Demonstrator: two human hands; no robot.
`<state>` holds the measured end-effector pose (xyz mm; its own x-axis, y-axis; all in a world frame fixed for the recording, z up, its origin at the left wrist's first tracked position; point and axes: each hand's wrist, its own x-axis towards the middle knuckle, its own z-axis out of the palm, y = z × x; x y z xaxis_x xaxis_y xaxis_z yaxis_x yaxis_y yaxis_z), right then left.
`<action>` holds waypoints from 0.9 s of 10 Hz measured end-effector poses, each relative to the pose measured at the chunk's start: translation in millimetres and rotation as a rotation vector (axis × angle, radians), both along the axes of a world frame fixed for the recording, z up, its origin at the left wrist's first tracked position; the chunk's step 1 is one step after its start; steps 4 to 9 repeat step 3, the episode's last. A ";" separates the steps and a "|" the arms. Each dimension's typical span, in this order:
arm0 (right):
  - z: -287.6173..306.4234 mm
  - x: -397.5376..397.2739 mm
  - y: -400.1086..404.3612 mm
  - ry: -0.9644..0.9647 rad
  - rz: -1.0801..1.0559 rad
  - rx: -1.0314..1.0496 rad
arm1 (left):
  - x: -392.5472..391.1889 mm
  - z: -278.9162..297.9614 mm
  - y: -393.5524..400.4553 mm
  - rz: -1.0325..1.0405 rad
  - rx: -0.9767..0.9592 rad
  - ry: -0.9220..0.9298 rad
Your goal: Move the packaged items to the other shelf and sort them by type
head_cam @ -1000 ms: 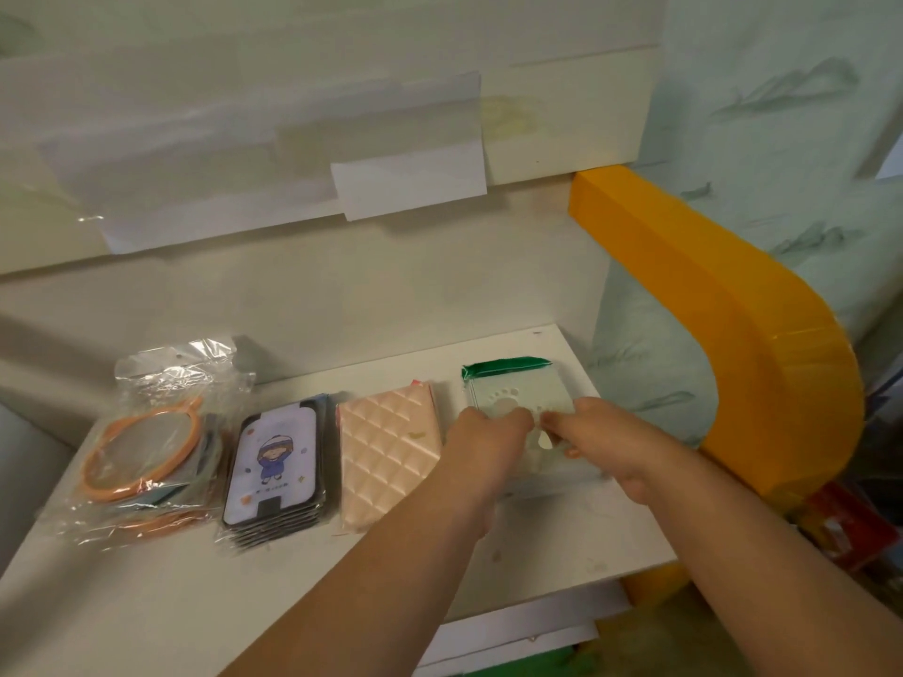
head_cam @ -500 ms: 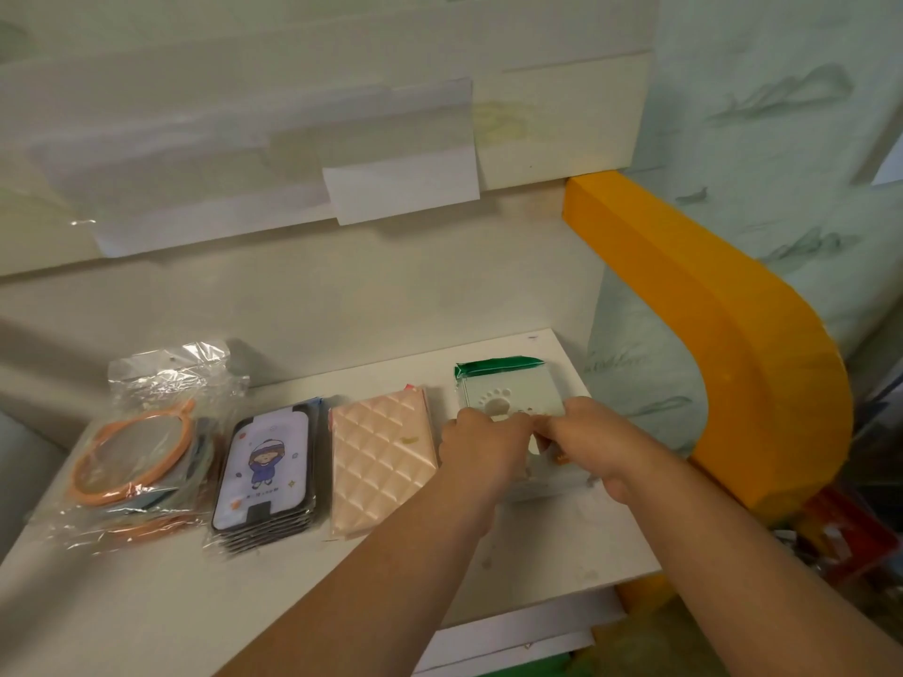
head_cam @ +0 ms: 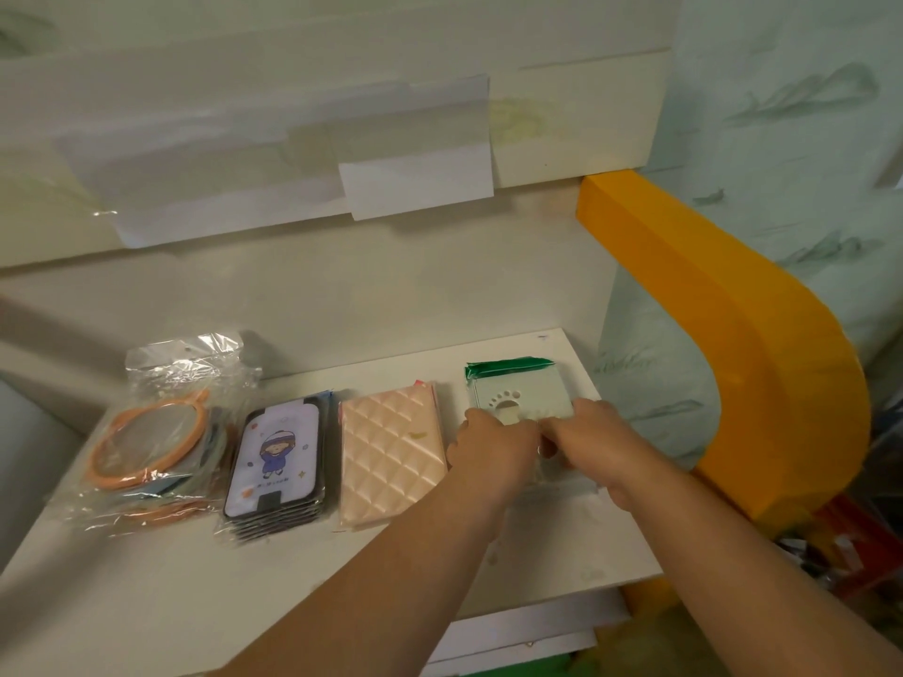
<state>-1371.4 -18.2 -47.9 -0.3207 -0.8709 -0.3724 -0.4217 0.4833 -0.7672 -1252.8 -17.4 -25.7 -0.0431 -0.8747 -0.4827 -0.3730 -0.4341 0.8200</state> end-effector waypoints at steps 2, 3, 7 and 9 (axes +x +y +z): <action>-3.9 -2.2 1.7 0.107 0.010 -0.054 | 14.5 17.0 12.5 -0.044 -0.099 0.057; -3.2 1.3 1.4 0.293 0.011 -0.265 | 30.1 26.4 17.7 -0.101 -0.244 0.096; -3.2 1.3 1.4 0.293 0.011 -0.265 | 30.1 26.4 17.7 -0.101 -0.244 0.096; -3.2 1.3 1.4 0.293 0.011 -0.265 | 30.1 26.4 17.7 -0.101 -0.244 0.096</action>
